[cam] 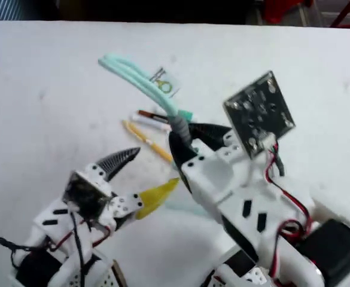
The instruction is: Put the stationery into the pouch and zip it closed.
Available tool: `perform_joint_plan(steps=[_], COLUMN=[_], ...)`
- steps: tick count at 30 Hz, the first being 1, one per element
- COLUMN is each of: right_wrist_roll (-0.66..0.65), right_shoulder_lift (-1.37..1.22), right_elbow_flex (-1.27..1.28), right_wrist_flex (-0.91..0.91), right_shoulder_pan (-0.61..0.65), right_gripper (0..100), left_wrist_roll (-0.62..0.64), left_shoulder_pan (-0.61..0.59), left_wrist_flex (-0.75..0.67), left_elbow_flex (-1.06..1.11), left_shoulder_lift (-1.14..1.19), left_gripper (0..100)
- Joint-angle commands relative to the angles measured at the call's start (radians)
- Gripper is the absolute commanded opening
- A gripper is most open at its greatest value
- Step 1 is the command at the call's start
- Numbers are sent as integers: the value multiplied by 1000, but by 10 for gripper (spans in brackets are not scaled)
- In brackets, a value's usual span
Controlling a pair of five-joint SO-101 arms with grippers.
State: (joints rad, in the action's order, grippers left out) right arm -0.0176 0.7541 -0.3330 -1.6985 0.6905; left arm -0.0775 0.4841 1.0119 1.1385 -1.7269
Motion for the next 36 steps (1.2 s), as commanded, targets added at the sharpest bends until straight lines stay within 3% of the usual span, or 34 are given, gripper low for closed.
perform_joint_plan(steps=[1, 4, 9, 13, 19, 26, 36], right_wrist_roll=[-37, -48, -49, -124, -123, -126, -130], right_shoulder_lift=[41, 51, 45, 45, 44, 54, 54], right_elbow_flex=[-5, -5, 29, 91, 137, 135, 143], right_wrist_flex=[-21, -21, -21, -19, 7, -19, -21], right_shoulder_pan=[16, 30, 154, 176, 182, 302, 308], right_gripper=[17, 17, 17, 17, 17, 17, 17], left_wrist_roll=[-51, -54, -112, -110, -110, -109, -107], left_shoulder_pan=[56, 143, 242, 248, 240, 242, 260], left_wrist_flex=[-32, -43, -89, -80, -84, -83, -38], left_elbow_flex=[9, 6, 11, 14, 8, 9, -15], left_shoulder_lift=[21, 21, 25, 21, 21, 21, 2], left_gripper=[331, 331, 319, 305, 305, 305, 306])
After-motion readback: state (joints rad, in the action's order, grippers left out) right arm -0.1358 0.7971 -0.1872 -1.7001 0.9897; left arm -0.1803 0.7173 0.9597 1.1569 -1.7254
